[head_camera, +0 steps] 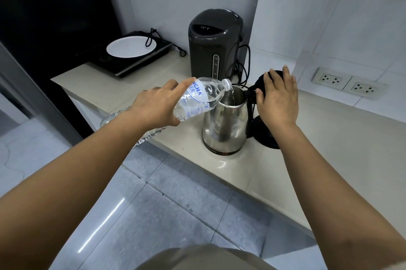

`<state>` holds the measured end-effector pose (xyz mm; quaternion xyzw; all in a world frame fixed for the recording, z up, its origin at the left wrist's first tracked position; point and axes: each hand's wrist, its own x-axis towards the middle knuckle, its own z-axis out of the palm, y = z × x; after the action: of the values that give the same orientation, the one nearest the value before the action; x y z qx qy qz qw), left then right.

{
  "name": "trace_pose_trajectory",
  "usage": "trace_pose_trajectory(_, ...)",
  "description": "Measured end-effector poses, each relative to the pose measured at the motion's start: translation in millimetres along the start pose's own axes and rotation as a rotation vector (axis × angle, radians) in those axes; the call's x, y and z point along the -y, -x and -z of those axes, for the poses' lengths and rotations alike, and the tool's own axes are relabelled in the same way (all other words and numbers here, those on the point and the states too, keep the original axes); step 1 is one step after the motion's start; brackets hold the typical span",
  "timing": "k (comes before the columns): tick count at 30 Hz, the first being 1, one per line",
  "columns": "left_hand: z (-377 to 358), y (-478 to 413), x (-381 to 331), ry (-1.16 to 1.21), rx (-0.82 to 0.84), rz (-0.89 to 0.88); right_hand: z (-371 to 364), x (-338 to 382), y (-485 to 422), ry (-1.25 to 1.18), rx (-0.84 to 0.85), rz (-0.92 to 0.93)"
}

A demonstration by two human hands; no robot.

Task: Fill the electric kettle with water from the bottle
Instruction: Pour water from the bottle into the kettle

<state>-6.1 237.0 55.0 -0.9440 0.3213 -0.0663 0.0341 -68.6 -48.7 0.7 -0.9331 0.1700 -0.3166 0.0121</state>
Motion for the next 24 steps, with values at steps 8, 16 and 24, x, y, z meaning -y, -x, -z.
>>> trace_pose_trajectory(8,1.8,0.2,0.7,-0.004,-0.005,0.002,0.9,0.1,-0.3,0.008,0.011,-0.006)
trace_pose_trajectory(16,2.2,0.7,-0.6,-0.023,-0.003,-0.005,1.2,0.4,-0.9,0.014,0.01,-0.008)
trace_pose_trajectory(24,2.7,0.0,0.2,-0.026,0.001,-0.01,1.1,1.3,-0.7,0.008,0.007,-0.01)
